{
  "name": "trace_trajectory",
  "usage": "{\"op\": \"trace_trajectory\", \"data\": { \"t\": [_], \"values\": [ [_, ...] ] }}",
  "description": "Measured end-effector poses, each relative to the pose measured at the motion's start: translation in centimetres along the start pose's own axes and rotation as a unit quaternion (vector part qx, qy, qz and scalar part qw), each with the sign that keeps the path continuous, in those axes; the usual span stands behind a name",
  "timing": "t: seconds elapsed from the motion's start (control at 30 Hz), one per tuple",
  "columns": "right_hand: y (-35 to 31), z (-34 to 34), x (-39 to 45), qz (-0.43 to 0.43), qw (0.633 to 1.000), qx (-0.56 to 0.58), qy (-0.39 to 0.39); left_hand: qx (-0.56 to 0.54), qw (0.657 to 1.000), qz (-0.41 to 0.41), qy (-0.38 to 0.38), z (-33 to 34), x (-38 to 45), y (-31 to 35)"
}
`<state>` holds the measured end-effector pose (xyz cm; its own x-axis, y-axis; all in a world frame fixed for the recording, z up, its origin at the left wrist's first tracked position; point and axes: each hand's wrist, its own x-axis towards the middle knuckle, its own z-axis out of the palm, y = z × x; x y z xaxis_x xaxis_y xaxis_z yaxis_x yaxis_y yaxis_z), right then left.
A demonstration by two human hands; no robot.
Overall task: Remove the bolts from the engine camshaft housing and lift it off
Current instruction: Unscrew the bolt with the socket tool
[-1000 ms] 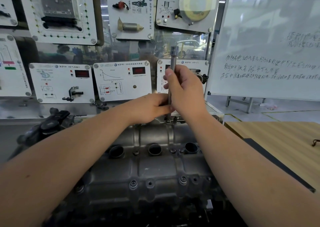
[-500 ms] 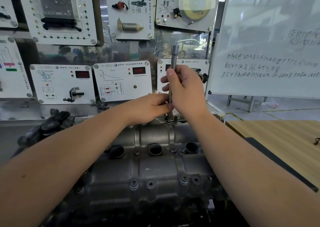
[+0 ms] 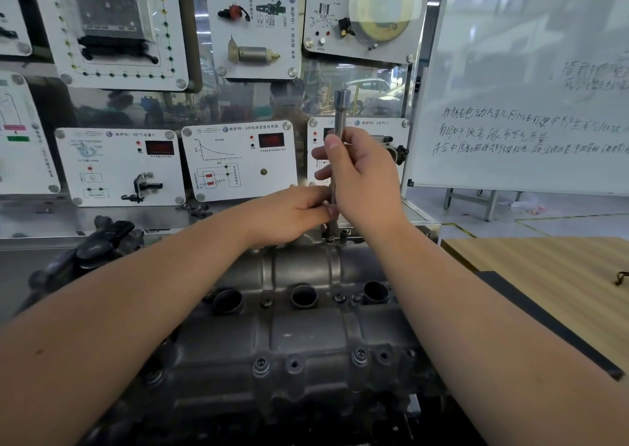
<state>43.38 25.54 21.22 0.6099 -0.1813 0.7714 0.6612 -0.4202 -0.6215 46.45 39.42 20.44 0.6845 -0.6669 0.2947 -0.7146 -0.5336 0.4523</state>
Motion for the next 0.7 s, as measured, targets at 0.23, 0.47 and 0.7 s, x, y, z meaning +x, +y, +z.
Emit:
{"op": "trace_trajectory", "data": {
  "t": [0.23,0.47,0.7],
  "values": [
    [-0.32,0.05,-0.21,0.002,1.000,0.018,-0.025,0.013,1.000,0.003,0.013,0.00,0.18,-0.18],
    [-0.48,-0.06,-0.26,0.008,1.000,0.014,-0.021,0.003,1.000,-0.016,0.000,0.07,-0.01,-0.10],
    [-0.33,0.10,-0.30,0.003,0.999,0.036,-0.024,0.059,0.998,-0.019,-0.023,0.08,0.29,0.51]
  ]
}}
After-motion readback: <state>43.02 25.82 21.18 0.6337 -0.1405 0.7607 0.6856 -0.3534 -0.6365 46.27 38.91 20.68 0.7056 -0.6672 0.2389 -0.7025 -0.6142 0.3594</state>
